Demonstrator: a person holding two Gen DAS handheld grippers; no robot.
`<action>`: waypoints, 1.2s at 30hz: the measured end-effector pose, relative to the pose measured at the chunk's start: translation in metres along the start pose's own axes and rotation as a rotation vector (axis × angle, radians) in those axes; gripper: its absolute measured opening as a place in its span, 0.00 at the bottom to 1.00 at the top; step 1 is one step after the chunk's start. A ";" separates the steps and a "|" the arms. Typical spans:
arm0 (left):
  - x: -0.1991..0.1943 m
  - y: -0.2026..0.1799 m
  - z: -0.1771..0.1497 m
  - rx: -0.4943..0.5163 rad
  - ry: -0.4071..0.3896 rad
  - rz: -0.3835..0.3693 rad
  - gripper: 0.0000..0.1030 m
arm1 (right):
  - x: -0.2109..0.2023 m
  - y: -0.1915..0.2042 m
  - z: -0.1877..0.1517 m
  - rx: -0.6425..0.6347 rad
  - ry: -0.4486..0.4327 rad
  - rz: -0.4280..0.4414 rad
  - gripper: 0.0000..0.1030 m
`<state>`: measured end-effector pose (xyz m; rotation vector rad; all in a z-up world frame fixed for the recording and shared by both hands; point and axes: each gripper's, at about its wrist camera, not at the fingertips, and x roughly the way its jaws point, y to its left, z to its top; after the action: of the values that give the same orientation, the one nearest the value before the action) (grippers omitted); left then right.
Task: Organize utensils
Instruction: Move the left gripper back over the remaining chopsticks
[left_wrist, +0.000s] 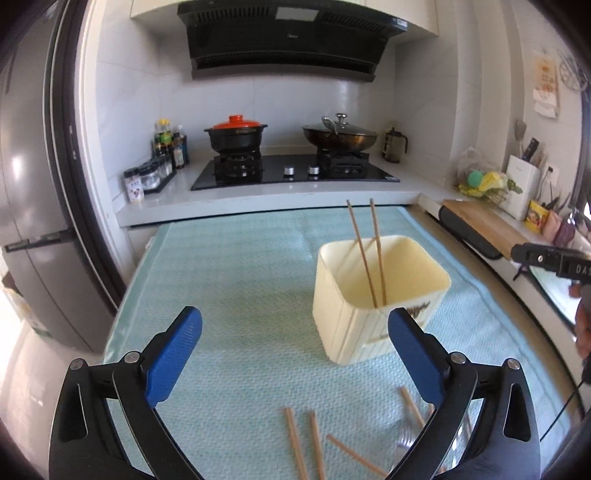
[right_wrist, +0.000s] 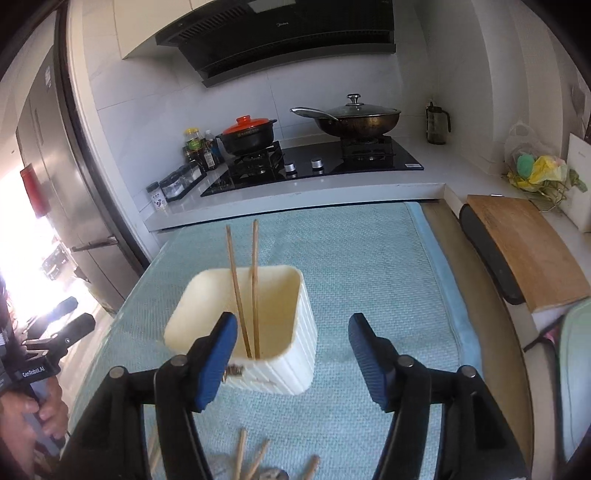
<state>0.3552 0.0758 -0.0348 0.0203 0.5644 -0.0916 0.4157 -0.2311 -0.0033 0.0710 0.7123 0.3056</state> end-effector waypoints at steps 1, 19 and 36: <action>-0.009 -0.002 -0.012 0.017 0.007 0.003 0.98 | -0.012 0.000 -0.010 -0.009 -0.005 -0.010 0.73; -0.095 -0.020 -0.181 -0.156 0.172 0.000 1.00 | -0.124 0.011 -0.216 -0.084 -0.098 -0.082 1.00; -0.086 -0.014 -0.202 -0.175 0.196 0.105 0.99 | -0.118 0.027 -0.260 -0.086 -0.038 -0.176 1.00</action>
<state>0.1740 0.0782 -0.1594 -0.1127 0.7649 0.0635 0.1549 -0.2507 -0.1203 -0.0671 0.6624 0.1658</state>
